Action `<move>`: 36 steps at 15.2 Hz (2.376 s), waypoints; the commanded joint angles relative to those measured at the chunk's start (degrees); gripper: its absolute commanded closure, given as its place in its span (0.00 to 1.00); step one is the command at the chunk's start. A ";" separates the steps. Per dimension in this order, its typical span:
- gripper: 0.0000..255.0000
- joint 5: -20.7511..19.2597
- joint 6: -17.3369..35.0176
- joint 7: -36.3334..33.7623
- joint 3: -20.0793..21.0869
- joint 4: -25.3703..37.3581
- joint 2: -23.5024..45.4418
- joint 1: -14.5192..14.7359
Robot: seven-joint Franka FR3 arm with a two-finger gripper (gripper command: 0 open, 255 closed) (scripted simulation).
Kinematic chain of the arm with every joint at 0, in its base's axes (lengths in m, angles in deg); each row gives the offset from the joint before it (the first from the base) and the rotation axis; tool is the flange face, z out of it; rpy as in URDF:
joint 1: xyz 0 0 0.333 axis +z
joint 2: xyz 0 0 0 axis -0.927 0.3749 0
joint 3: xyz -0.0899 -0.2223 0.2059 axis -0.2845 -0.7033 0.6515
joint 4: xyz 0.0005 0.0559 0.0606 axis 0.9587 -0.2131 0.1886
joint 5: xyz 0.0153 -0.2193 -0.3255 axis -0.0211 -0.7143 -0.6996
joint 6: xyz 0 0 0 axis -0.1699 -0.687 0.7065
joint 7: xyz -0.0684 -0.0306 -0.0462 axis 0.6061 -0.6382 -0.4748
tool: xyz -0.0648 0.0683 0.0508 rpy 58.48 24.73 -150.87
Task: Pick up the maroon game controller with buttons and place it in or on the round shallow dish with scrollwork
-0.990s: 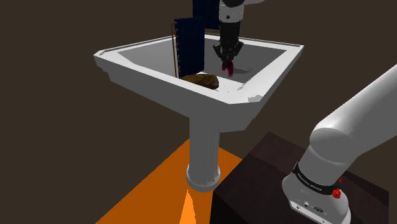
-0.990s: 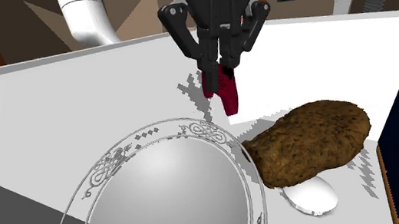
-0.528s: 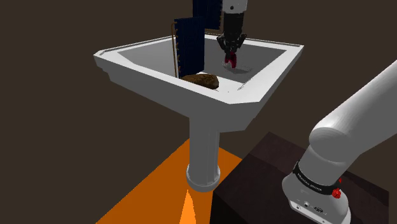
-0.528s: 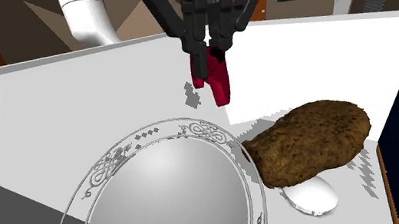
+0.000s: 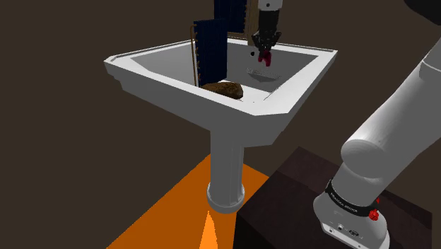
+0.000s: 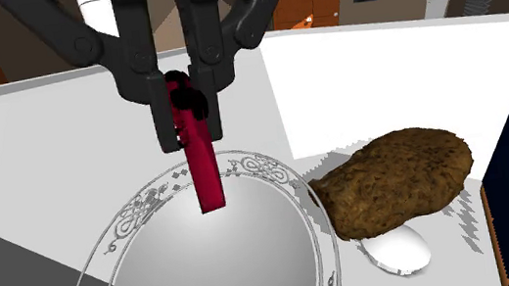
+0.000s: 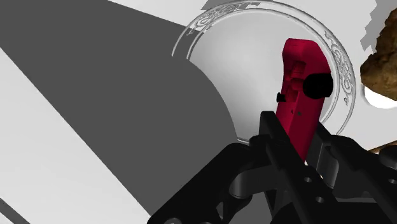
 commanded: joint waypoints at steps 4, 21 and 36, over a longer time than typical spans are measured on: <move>1.00 -0.01 1.98 1.69 -0.98 0.10 1.99 -0.75; 1.00 -0.14 11.39 1.27 -1.05 -9.14 2.17 -0.81; 0.00 -0.04 4.15 1.32 -0.84 -2.36 1.72 -0.64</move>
